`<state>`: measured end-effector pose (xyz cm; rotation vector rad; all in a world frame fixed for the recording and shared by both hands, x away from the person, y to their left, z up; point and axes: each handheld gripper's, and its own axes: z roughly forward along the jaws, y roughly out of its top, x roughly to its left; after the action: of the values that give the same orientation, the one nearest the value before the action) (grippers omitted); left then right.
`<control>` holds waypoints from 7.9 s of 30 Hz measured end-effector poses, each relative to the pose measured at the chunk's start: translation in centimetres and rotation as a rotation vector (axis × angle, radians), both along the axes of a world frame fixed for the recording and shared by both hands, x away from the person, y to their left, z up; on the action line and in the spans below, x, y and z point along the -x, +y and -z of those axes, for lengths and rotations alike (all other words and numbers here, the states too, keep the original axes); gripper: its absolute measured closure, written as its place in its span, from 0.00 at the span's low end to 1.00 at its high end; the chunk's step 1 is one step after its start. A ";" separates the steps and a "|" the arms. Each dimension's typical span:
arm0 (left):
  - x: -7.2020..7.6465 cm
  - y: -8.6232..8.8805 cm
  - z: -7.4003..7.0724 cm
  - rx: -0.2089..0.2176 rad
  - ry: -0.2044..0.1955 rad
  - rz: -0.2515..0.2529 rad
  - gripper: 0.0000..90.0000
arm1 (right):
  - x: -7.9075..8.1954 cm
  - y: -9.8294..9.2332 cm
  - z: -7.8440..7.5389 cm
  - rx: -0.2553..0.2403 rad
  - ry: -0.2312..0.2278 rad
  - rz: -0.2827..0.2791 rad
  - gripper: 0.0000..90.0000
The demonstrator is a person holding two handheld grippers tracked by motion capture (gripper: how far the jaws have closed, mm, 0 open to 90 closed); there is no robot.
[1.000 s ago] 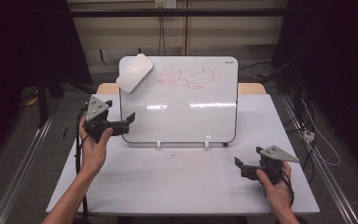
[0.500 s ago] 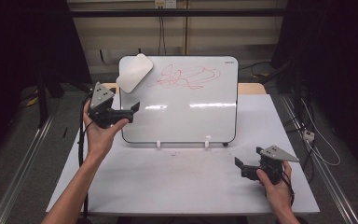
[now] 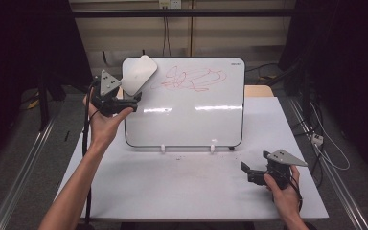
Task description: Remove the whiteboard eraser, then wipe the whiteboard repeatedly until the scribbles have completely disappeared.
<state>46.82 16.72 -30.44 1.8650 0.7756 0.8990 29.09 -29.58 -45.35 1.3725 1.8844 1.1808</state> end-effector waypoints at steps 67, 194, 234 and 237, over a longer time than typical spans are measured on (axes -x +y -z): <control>-5.3 -3.2 -0.9 -0.117 0.088 -0.009 0.35 | -0.3 0.4 0.2 0.003 0.017 -0.023 0.06; -3.1 -11.8 2.7 -0.223 -0.054 -0.009 0.34 | -0.4 0.9 0.2 0.003 0.018 -0.037 0.06; -2.7 -12.4 2.5 -0.277 -0.051 0.057 0.34 | -0.3 0.6 0.2 0.004 0.018 -0.035 0.06; -3.6 -12.0 1.6 -0.272 -0.040 0.046 0.34 | -0.3 0.6 0.2 0.004 0.017 -0.033 0.06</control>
<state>50.41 4.73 -32.05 2.0843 0.6070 1.0515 29.36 -29.02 -45.53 1.3579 1.9271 1.1842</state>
